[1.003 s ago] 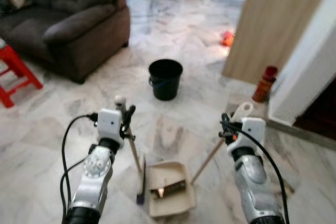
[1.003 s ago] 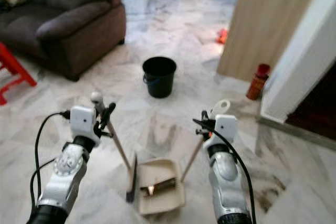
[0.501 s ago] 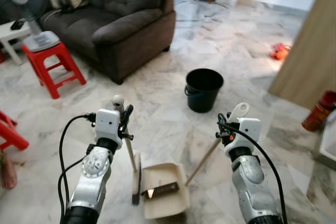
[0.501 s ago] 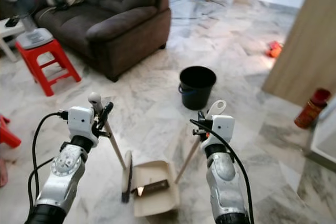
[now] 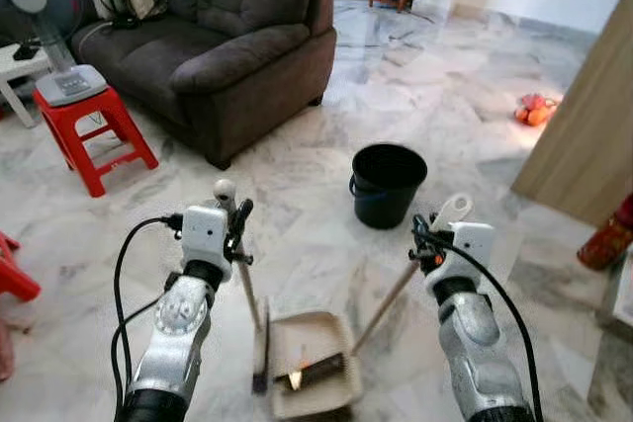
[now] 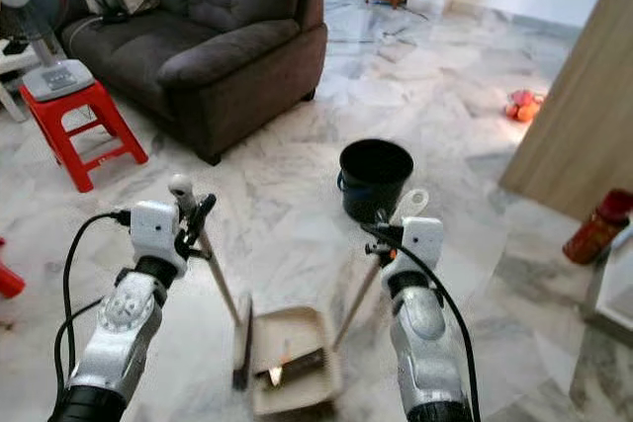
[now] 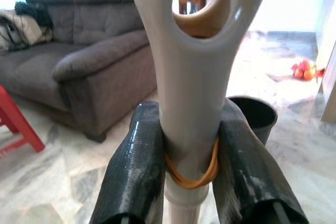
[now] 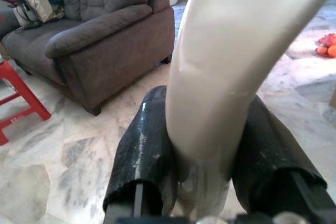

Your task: Sweep floor

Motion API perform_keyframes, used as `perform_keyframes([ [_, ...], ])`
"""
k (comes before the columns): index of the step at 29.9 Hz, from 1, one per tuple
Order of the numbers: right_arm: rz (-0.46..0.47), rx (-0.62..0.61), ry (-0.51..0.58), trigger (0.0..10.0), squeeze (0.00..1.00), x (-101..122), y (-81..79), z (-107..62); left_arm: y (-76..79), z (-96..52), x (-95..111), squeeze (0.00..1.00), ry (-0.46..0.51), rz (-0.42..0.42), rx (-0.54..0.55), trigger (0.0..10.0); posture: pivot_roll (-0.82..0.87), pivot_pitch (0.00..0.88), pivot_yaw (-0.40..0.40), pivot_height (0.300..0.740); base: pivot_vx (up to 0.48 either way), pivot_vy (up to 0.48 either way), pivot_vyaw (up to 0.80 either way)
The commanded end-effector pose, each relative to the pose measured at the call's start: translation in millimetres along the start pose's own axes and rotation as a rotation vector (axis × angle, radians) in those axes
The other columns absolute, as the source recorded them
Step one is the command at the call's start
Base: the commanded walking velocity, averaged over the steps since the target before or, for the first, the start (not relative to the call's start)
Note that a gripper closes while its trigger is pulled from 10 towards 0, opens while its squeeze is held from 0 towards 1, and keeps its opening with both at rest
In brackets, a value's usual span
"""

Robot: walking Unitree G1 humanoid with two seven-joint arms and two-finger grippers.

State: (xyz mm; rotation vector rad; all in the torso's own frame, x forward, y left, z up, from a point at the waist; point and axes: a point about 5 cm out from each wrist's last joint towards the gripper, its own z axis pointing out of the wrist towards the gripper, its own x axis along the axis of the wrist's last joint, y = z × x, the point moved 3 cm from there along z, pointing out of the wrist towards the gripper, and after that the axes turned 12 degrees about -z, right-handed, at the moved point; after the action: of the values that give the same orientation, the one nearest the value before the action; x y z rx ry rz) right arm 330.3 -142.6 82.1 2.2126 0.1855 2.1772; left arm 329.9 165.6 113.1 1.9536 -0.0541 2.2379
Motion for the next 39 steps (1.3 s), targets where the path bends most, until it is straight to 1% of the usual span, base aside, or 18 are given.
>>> perform_keyframes([
  [1, 0.03, -0.006, 0.051, 10.0, 0.0, 11.9, 2.6, 2.3, 5.3, 7.5, 16.4, 0.0, 0.065, 0.015, -0.021, 10.0, 0.05, 0.032, 0.037, 0.74, 0.368, 0.0, -0.8],
  [5, 0.043, -0.004, 0.049, 10.0, 0.0, 11.4, 1.8, 1.7, 5.4, 7.4, 16.3, 0.0, 0.064, 0.015, -0.021, 10.0, 0.05, 0.035, 0.037, 0.74, 0.371, 0.0, -0.72],
  [28, 0.046, 0.019, 0.05, 10.0, 0.0, 11.1, -4.8, 1.2, 5.6, 7.7, 15.9, 0.0, 0.063, 0.014, -0.023, 10.0, 0.05, 0.032, 0.037, 0.74, 0.372, 0.0, 0.0],
  [39, 0.047, 0.018, 0.038, 10.0, 0.0, 9.4, -4.6, 1.3, 6.5, 8.0, 15.6, 0.0, 0.063, 0.011, -0.026, 10.0, 0.05, 0.024, 0.036, 0.74, 0.372, 0.0, 0.0],
])
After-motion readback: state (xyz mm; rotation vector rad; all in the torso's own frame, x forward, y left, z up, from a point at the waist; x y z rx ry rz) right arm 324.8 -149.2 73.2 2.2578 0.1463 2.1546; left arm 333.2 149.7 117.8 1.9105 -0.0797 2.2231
